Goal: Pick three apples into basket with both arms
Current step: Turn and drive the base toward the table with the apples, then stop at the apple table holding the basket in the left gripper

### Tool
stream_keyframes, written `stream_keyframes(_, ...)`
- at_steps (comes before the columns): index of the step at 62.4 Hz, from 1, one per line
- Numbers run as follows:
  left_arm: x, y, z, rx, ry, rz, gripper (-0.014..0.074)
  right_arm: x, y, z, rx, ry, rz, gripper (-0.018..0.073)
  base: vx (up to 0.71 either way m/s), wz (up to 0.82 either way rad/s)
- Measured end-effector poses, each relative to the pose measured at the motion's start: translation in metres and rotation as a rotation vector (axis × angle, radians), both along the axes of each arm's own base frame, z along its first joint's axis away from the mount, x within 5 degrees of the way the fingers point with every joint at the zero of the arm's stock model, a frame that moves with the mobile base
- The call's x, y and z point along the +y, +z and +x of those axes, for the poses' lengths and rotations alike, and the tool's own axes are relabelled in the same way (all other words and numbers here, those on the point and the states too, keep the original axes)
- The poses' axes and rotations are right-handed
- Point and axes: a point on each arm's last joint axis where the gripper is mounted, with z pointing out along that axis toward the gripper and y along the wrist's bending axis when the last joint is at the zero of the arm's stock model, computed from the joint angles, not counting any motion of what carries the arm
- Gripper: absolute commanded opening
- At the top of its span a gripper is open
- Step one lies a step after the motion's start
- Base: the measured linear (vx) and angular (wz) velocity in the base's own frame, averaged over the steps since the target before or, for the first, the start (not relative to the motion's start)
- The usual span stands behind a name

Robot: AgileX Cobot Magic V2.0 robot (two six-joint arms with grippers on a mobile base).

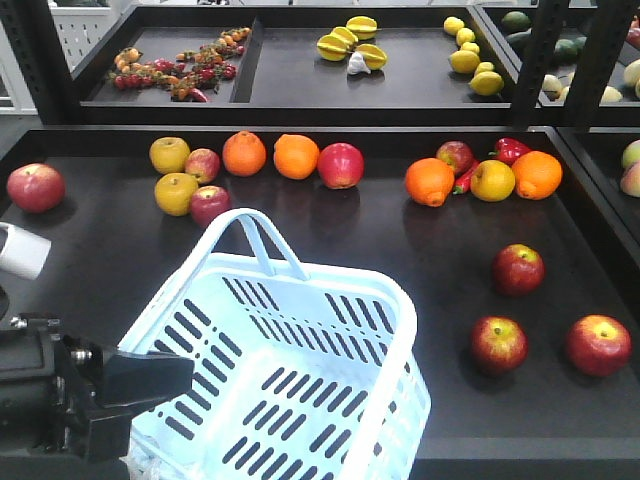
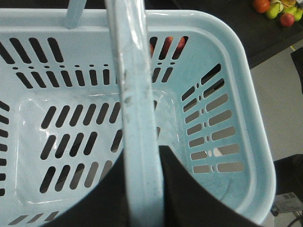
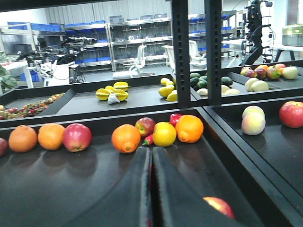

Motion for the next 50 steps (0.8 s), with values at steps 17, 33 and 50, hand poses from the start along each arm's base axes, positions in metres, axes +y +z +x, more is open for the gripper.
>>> stream_keyframes(17, 0.0000, 0.0000, 0.0000, 0.000, 0.000, 0.000, -0.0007, 0.0000, 0.0000, 0.0000, 0.000, 0.000, 0.000, -0.0004, 0.11, -0.06)
stream_keyframes(33, 0.0000, 0.0000, 0.0000, 0.000, 0.000, 0.000, -0.0007, 0.0000, 0.0000, 0.0000, 0.000, 0.000, 0.000, -0.0004, 0.10, -0.01)
stream_keyframes(50, 0.0000, 0.0000, 0.0000, 0.000, 0.000, 0.000, -0.0007, 0.0000, 0.0000, 0.0000, 0.000, 0.000, 0.000, -0.0004, 0.09, 0.00)
